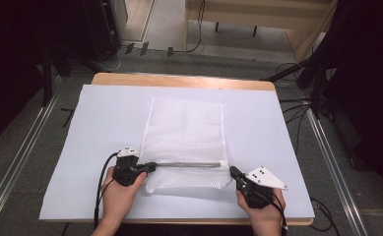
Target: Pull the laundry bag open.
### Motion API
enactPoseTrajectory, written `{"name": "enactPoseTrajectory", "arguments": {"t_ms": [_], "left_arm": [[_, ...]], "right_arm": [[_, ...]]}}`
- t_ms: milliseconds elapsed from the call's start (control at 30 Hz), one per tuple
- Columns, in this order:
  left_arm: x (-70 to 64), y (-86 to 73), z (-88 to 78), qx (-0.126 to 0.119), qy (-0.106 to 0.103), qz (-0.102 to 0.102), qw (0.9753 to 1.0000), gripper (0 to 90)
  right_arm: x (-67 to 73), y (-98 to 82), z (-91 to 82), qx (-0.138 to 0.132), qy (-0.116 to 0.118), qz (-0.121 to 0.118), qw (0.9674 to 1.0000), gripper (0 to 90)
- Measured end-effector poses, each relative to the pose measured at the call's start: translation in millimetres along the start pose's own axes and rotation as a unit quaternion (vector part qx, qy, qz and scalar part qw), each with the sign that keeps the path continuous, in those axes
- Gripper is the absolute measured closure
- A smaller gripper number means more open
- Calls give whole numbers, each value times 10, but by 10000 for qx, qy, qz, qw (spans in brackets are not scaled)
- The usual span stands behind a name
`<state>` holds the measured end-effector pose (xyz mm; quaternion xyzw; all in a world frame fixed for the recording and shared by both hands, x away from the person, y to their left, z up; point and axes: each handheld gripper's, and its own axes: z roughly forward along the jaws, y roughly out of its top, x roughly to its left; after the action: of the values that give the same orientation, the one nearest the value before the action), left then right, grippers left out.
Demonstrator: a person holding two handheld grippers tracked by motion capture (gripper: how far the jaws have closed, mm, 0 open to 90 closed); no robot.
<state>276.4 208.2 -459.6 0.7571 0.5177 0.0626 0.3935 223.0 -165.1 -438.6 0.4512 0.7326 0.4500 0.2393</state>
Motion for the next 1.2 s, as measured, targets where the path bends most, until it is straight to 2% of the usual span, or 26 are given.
{"name": "enactPoseTrajectory", "arguments": {"t_ms": [100, 300, 567, 633, 833, 900, 967, 1133, 1167, 1200], "left_arm": [[42, -19, -73, -35, 12, -59, 10000, 877], [114, -60, -197, -28, 102, -4, 9999, 875], [140, -88, -244, 5, 127, 52, 9999, 871], [147, -98, -261, -4, 189, 75, 9998, 870], [212, -130, -346, -50, 240, -59, 9997, 870], [248, -151, -377, -89, 335, -83, 9994, 874], [290, -181, -395, -89, 223, -217, 9995, 872], [274, -264, -427, -212, 0, -129, 9997, 857], [284, -276, -436, -235, -25, -111, 9997, 814], [298, -286, -444, -277, -63, -133, 9995, 730]], "right_arm": [[-6, 3, 0, 0, -20, 12, 10000, 900], [-30, -3, 3, 20, -27, 6, 10000, 900], [-18, 6, 2, -2, -22, -38, 10000, 900], [-17, 6, 1, -6, -18, -48, 10000, 900], [-17, 6, -1, -24, -45, -71, 10000, 900], [-20, 6, -7, -17, -72, -52, 10000, 900], [-27, 4, -8, -18, -43, -38, 10000, 900], [-14, -8, -5, -4, -52, -53, 10000, 900], [-20, -12, -11, -18, -39, -42, 10000, 900], [-22, -15, -16, -38, -33, -42, 10000, 900]]}}
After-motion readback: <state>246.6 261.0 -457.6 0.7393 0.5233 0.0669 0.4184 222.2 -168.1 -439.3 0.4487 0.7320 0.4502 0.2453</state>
